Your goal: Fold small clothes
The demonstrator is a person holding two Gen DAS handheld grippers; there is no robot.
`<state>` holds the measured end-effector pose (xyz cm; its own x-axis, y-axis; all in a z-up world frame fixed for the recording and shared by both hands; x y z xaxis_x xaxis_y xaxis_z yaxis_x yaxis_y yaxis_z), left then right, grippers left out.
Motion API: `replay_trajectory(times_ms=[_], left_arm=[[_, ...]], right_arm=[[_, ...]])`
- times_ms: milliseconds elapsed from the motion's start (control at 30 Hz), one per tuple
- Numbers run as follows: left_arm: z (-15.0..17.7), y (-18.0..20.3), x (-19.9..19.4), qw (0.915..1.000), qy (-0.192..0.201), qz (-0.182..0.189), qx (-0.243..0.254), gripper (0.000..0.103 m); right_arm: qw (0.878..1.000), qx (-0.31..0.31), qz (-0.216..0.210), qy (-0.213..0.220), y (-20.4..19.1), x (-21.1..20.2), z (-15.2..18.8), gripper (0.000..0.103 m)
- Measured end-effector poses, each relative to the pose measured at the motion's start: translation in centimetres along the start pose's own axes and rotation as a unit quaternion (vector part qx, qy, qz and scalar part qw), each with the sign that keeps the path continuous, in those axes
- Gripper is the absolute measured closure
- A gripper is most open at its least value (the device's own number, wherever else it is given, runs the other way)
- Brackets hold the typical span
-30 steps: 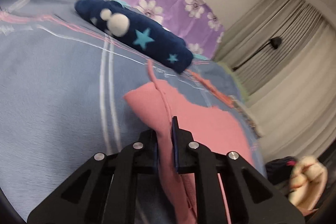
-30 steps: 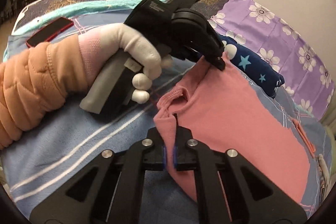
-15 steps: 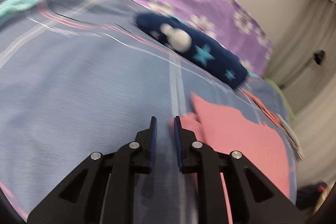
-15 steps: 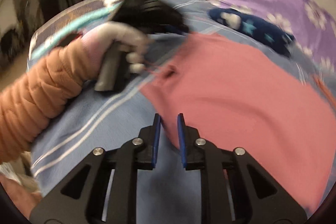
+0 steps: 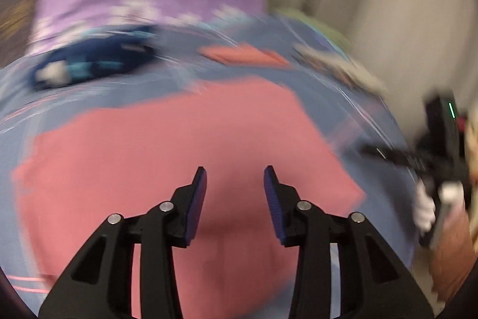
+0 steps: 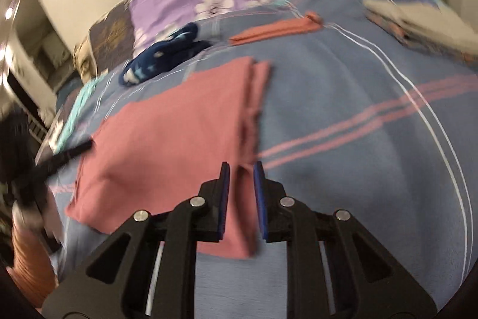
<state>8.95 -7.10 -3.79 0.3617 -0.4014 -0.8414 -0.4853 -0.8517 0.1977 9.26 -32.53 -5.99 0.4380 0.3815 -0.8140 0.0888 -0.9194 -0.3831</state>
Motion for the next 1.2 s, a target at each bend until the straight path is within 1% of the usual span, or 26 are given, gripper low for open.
replay_trajectory(times_ms=[33, 67, 133, 200, 300, 367, 433, 467, 500, 533, 567, 600, 633, 667, 767, 833, 867, 900, 933, 1000, 1033, 1067, 1100, 1167, 1200], left_arm=[[-0.2, 2.5, 1.5, 0.9996, -0.016, 0.003, 0.024, 0.061], [-0.1, 4.6, 2.6, 0.9986, -0.025, -0.002, 0.047, 0.06], [0.1, 9.0, 4.7, 0.9934, -0.028, -0.038, 0.105, 0.059], [0.4, 11.4, 6.2, 0.989, -0.032, -0.053, 0.134, 0.058], [0.8, 13.0, 8.0, 0.9866, -0.058, -0.052, 0.143, 0.056], [0.7, 13.6, 8.8, 0.9858, -0.068, -0.064, 0.139, 0.055], [0.6, 13.8, 9.2, 0.9863, -0.07, -0.074, 0.129, 0.053], [0.6, 13.7, 9.5, 0.9864, -0.074, -0.075, 0.126, 0.053], [0.4, 13.6, 9.7, 0.9861, -0.076, -0.077, 0.126, 0.053], [0.1, 14.1, 10.2, 0.9854, -0.077, -0.079, 0.13, 0.058], [0.2, 14.3, 10.2, 0.985, -0.076, -0.076, 0.135, 0.067], [0.1, 14.6, 10.3, 0.9849, -0.075, -0.071, 0.139, 0.072], [0.1, 14.6, 10.1, 0.9851, -0.074, -0.067, 0.14, 0.08], [0.2, 14.6, 10.1, 0.9854, -0.074, -0.063, 0.14, 0.085], [0.6, 14.1, 10.1, 0.9874, -0.068, -0.04, 0.137, 0.088], [0.6, 13.8, 10.1, 0.9889, -0.068, -0.021, 0.13, 0.088], [0.6, 13.5, 10.2, 0.9896, -0.07, -0.009, 0.125, 0.088], [0.5, 13.2, 10.2, 0.9905, -0.072, 0.006, 0.117, 0.088], [0.5, 12.9, 10.2, 0.9909, -0.073, 0.019, 0.111, 0.088], [0.4, 12.6, 10.3, 0.9911, -0.073, 0.032, 0.106, 0.088], [0.4, 12.7, 10.3, 0.9909, -0.072, 0.035, 0.109, 0.089], [0.5, 12.9, 10.3, 0.9904, -0.07, 0.036, 0.114, 0.088], [0.5, 13.0, 10.4, 0.9898, -0.07, 0.037, 0.118, 0.087], [0.4, 13.3, 10.5, 0.9881, -0.073, 0.045, 0.128, 0.08], [0.5, 13.5, 10.6, 0.9872, -0.074, 0.046, 0.134, 0.079]], right_arm=[[1.0, 0.01, -0.002, 0.0, 1.1, 0.0, 0.3, 0.085], [1.0, 0.017, -0.004, 0.0, 2.0, -0.1, 0.6, 0.084], [1.0, 0.03, -0.008, 0.003, 3.7, -0.2, 0.7, 0.08], [0.999, 0.036, -0.007, 0.006, 5.2, -0.2, 0.0, 0.076], [0.999, 0.035, -0.016, 0.008, 6.7, -0.3, -0.7, 0.075], [0.999, 0.025, -0.024, 0.008, 6.7, -0.2, -1.7, 0.072], [0.999, 0.009, -0.033, 0.006, 6.2, 0.1, -3.0, 0.067], [0.999, -0.003, -0.039, 0.001, 5.8, 0.4, -3.9, 0.061], [0.999, -0.016, -0.047, -0.006, 5.3, 0.8, -4.7, 0.058], [0.998, -0.029, -0.056, -0.019, 4.7, 1.6, -6.3, 0.058], [0.997, -0.03, -0.062, -0.03, 4.5, 2.3, -7.3, 0.058], [0.996, -0.027, -0.072, -0.047, 4.2, 3.5, -8.9, 0.058], [0.995, -0.025, -0.08, -0.057, 3.9, 4.2, -9.7, 0.058], [0.994, -0.022, -0.085, -0.065, 3.7, 4.9, -10.6, 0.058], [0.992, -0.013, -0.087, -0.089, 3.2, 8.2, -13.4, 0.058], [0.991, 0.004, -0.096, -0.091, 3.7, 9.5, -14.6, 0.061], [0.992, 0.01, -0.095, -0.088, 3.7, 9.9, -15.0, 0.073], [0.992, 0.013, -0.095, -0.087, 3.7, 10.3, -15.5, 0.101], [0.991, 0.014, -0.099, -0.086, 3.6, 10.4, -15.7, 0.1], [0.992, 0.004, -0.115, -0.046, 2.8, 8.9, -16.2, 0.101], [0.992, -0.011, -0.122, -0.022, 2.1, 7.7, -16.4, 0.101], [0.993, -0.022, -0.118, -0.008, 1.5, 7.1, -16.5, 0.101], [0.994, -0.033, -0.104, -0.001, 1.1, 7.0, -16.6, 0.101], [0.998, -0.051, -0.043, -0.02, 0.6, 9.1, -16.9, 0.101], [0.998, -0.057, -0.013, -0.034, 0.7, 10.6, -16.9, 0.101]])
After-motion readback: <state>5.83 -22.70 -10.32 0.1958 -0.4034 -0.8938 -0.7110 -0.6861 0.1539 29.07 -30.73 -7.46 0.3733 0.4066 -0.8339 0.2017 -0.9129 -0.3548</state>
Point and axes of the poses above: each gripper's, at about its wrist camera, not at the fingertips, and x roughly the way its jaws point, y to its right, z to its underside, the point moved 2 cm from there along x, roughly the way its jaws point, and after that the axes turned 14 degrees about -y, right-handed, at the moved point
